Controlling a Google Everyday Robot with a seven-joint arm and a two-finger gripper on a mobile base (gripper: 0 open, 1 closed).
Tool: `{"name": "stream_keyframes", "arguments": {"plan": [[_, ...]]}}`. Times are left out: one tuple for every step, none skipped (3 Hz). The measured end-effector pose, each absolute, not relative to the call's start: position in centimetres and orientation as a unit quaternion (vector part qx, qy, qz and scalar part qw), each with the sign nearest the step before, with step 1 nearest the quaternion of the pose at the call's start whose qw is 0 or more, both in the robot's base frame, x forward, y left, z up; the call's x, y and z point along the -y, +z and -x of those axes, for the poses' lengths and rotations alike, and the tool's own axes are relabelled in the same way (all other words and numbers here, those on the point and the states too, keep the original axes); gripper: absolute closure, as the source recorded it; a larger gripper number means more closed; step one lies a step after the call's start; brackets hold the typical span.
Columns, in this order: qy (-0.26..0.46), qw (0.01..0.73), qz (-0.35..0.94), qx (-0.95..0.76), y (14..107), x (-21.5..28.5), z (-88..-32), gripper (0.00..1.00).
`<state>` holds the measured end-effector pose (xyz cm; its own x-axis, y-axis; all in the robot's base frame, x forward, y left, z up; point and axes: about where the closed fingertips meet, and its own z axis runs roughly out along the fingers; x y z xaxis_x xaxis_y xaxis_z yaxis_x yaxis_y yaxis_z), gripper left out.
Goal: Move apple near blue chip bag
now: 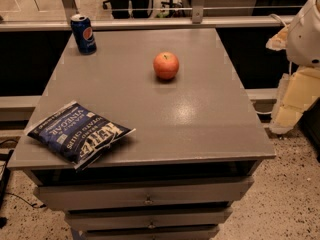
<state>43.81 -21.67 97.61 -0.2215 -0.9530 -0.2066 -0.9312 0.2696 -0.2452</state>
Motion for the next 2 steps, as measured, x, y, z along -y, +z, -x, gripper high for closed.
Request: {"name": "stream_keyframes", "arguments": {"plan": [[-0.029,0.164,0.602,-0.781,97.4,21.5,-44.1,0.00],[0.004,0.195,0.599,-0.777,96.3,20.4,-46.1,0.00]]}}
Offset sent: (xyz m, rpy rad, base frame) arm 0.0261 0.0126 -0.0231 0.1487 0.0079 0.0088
